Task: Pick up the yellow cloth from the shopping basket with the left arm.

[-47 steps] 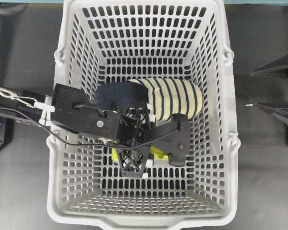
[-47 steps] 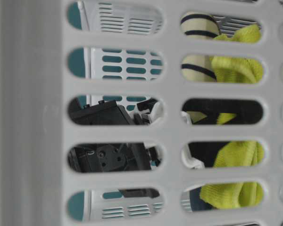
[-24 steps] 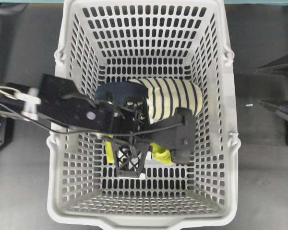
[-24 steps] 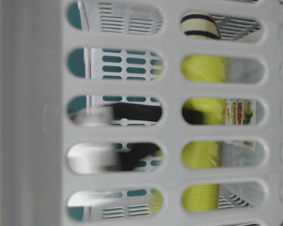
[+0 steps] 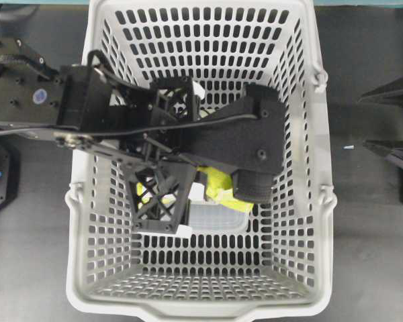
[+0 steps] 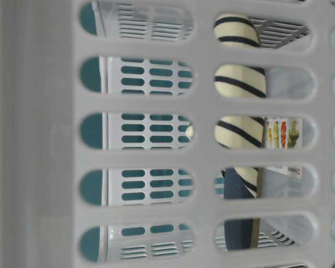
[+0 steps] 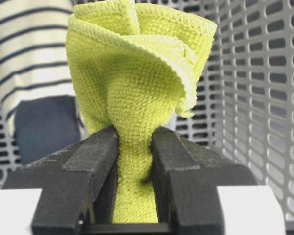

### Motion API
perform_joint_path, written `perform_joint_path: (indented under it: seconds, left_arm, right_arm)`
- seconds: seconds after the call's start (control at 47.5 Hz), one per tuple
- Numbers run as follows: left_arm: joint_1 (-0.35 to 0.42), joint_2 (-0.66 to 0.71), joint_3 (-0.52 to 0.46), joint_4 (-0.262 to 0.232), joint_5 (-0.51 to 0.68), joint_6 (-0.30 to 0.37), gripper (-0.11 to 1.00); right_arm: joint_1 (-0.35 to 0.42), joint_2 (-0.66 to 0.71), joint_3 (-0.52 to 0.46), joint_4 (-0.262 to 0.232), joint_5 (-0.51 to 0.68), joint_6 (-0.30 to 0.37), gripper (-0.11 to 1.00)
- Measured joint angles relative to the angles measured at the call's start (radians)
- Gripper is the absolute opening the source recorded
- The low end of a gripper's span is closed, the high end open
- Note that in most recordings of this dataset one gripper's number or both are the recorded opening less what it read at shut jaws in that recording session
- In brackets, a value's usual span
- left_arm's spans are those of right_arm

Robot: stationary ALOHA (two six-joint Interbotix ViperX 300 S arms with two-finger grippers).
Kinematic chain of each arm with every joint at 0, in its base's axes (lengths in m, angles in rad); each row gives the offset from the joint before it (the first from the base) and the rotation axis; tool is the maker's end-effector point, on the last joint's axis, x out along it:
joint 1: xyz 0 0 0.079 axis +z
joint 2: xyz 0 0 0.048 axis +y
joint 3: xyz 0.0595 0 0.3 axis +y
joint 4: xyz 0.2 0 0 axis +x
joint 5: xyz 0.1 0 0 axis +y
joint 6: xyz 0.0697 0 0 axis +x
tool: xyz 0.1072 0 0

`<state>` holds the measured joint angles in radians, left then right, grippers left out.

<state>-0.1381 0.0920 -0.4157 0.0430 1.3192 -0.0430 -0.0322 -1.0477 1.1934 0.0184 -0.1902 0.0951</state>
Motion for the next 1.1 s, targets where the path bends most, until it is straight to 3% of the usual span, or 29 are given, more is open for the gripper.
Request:
perform_joint_path:
  seconds: [1.095]
  left_arm:
    - [0.038,0.011,0.000,0.000,-0.029,0.002,0.17]
  right_arm:
    - [-0.002,-0.025,0.000,0.002,0.055,0.000,0.77]
